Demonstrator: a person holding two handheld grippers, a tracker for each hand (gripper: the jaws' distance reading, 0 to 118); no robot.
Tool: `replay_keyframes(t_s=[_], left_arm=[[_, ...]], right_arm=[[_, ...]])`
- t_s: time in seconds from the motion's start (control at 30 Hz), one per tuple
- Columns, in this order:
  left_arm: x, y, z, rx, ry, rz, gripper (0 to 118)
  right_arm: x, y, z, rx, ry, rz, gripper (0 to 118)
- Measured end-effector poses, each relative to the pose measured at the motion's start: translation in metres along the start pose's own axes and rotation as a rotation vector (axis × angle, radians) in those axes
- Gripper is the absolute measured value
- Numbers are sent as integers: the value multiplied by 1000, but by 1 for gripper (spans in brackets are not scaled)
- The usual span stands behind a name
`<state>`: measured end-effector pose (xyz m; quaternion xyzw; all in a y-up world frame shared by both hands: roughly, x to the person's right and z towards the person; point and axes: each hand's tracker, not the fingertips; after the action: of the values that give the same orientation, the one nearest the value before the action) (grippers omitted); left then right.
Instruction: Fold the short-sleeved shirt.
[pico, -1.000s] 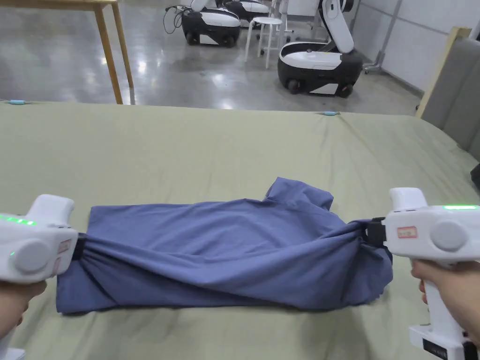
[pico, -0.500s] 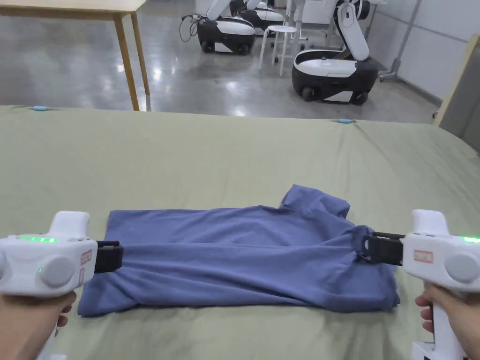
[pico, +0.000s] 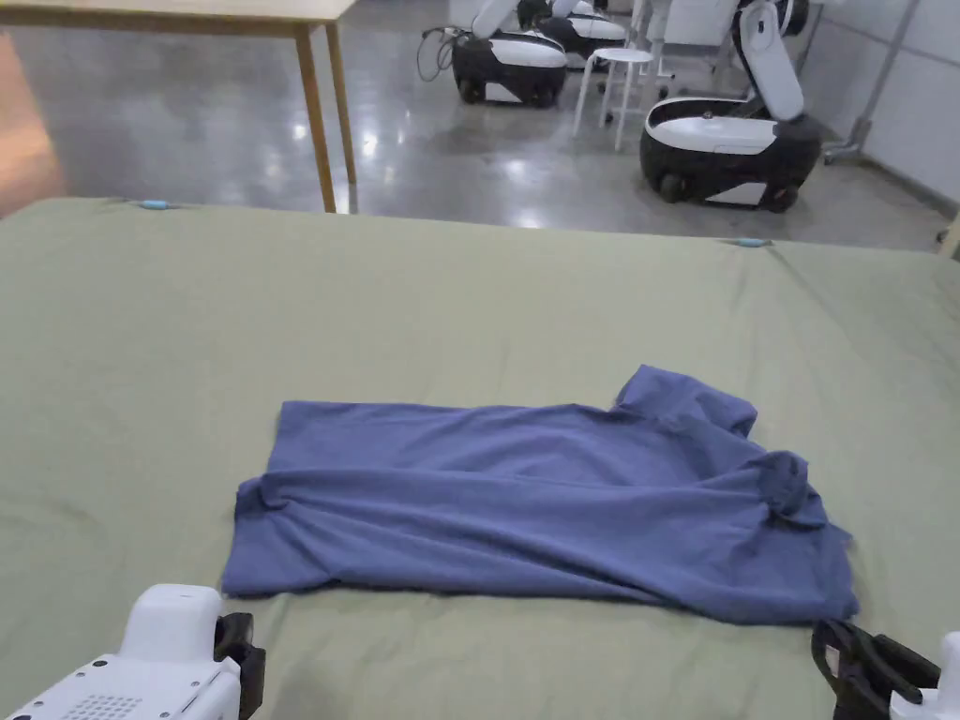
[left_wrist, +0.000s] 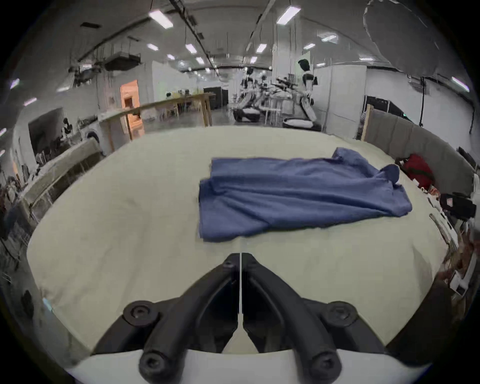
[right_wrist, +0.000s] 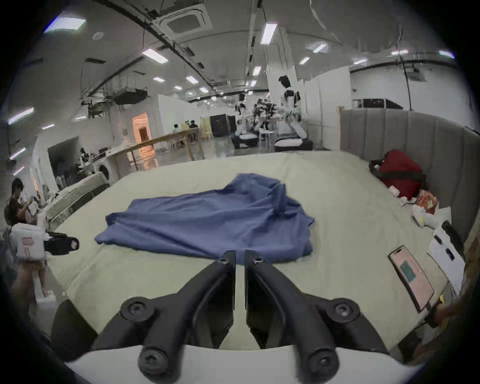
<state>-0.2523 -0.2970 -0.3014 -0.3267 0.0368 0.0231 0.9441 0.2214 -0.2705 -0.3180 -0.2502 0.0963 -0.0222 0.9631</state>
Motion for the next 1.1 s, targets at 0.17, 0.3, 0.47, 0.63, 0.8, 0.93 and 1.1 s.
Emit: replay_keyframes(t_s=[0.17,0.3,0.47,0.63,0.8,0.93,1.1], left_arm=[[-18,23,-28,-22,56,12,14],[-32,41,-68,-101,138,35,113],[-33,57,-110,-186,184,7,111],[-20,52,-135,-249,153,-37,74],[2,59,-125,-250,108,-99,13],[6,64,-117,-250,107,-109,7],[5,68,-110,-254,93,-122,3]], right_arm=[[0,1,-1,-8,1,17,6],[3,-1,-3,-23,0,7,6],[13,-2,-12,-71,-27,5,6],[36,6,-33,-118,-118,-7,6],[67,23,-98,-242,-226,-23,66],[84,31,-153,-307,-197,-54,88],[100,33,-178,-394,-119,-128,11]])
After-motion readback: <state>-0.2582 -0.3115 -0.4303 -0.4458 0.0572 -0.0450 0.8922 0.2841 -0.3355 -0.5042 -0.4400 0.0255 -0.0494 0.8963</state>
